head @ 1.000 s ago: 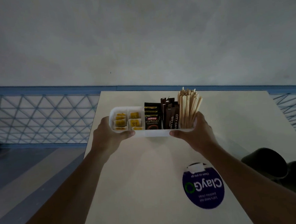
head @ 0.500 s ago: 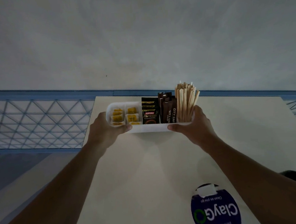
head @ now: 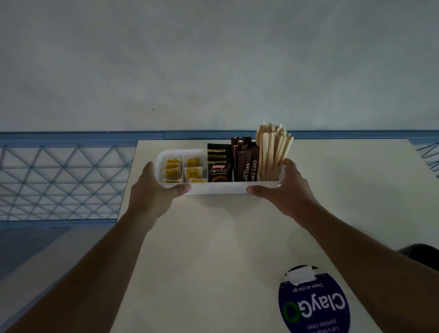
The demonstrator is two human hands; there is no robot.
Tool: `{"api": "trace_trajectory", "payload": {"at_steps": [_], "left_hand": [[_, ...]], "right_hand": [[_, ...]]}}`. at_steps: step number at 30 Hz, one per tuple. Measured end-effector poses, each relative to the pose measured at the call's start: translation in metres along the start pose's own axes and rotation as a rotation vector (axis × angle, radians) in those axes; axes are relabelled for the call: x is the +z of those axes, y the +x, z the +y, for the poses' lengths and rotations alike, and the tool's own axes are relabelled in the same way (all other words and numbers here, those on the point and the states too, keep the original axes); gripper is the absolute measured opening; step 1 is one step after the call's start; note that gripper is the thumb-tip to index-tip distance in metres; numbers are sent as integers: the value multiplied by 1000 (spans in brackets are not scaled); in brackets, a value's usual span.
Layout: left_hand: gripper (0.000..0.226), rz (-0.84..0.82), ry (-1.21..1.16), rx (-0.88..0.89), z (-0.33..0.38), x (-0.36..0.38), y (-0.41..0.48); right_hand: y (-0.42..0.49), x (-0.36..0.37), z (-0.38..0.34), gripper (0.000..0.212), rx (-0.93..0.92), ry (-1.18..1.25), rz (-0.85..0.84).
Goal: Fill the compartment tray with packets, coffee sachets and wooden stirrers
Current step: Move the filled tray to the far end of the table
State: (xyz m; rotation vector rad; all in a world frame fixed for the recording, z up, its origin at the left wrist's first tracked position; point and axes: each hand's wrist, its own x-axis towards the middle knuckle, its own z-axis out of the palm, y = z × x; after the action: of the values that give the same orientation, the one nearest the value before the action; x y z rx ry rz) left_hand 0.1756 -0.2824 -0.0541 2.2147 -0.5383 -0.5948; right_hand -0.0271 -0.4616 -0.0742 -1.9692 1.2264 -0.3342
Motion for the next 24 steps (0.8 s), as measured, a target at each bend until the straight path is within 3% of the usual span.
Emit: {"api": "trace_trajectory", "payload": {"at_steps": [3,5,9,14,20,24], "left_hand": [[99,102,35,-72,4,-3,-13],[102,175,48,-90,2,-7,-23],[74,219,11,-65,0,-10,-49],[38,118,25,36,14,2,-99],[23,-44,11,121,34,32,-171],[20,-164,32,196,44,62,-216]], "right_hand": [[-13,-3,1,92,1,24,-13],[-25,-7,1,92,13,30,-21],[-55,-16,1,92,50,-6,-3],[-103,-34,3,59,19,-42,37],[-174,-66,9,27,-48,-40,119],[-216,-88,31,15,-36,6,206]]}}
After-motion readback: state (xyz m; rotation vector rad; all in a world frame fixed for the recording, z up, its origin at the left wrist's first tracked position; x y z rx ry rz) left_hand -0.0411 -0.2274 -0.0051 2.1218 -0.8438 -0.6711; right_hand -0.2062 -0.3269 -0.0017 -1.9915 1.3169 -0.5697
